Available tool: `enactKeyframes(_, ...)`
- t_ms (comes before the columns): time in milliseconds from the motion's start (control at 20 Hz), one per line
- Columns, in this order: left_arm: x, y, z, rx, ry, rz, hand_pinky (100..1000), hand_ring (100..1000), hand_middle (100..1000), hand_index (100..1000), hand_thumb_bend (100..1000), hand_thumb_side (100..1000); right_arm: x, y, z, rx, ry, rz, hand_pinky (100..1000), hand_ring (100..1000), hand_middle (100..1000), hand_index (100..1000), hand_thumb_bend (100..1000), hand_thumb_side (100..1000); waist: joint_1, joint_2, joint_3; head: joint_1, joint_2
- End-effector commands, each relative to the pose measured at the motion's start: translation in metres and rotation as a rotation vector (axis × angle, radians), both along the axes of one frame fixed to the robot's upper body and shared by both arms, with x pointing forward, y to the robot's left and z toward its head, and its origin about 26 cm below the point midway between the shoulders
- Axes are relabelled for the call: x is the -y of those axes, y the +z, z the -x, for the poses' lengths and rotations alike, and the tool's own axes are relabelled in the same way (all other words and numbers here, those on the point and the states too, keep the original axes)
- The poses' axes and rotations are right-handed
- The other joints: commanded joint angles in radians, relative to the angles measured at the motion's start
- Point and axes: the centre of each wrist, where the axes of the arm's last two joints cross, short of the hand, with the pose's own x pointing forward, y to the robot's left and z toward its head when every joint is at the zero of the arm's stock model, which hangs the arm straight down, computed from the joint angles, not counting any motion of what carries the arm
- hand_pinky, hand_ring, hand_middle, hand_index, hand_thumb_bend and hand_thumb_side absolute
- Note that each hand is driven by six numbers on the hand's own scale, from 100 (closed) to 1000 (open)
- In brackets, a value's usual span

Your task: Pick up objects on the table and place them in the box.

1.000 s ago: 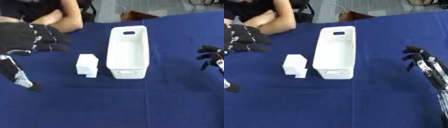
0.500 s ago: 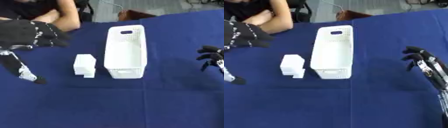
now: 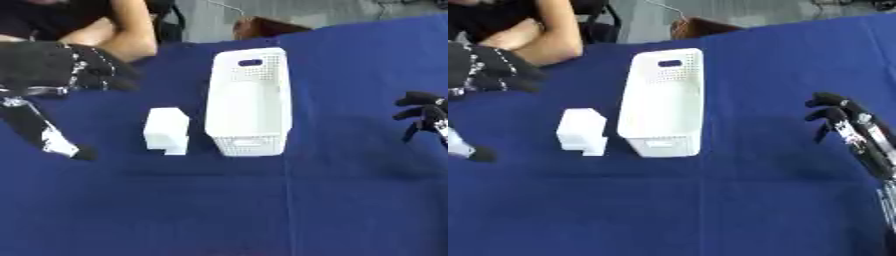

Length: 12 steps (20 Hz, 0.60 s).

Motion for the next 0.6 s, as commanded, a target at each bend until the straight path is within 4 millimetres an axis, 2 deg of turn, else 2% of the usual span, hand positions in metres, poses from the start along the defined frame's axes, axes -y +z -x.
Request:
enactKeyframes(50,-0.004,0.010,-0.001,0.006,0.006,-0.018,915,936,969,1000,553,850,-0.001,0.012,-0.003,0.034,0.011,0.013,440,699,763,903,100,863,-0.003,-0.010,-0.002,0.011,-0.015)
enactKeyframes(350,-0.003,0.007,-0.005,-0.007,-0.002,-0.001,911,932,968,1000,522,851,-0.004,0.013,-0.004,0.037,0.022,0.013,440,699,763,903,100,864,-0.003,-0.004,-0.011,0.016,-0.019)
enactKeyframes(600,0.008,0.006,-0.008,-0.012,-0.041,-0.008,913,931,967,1000,502,858,-0.008,0.015,-0.006,0.043,0.035,0.011,440,699,763,903,100,865,-0.004,0.004,-0.023,0.025,-0.025)
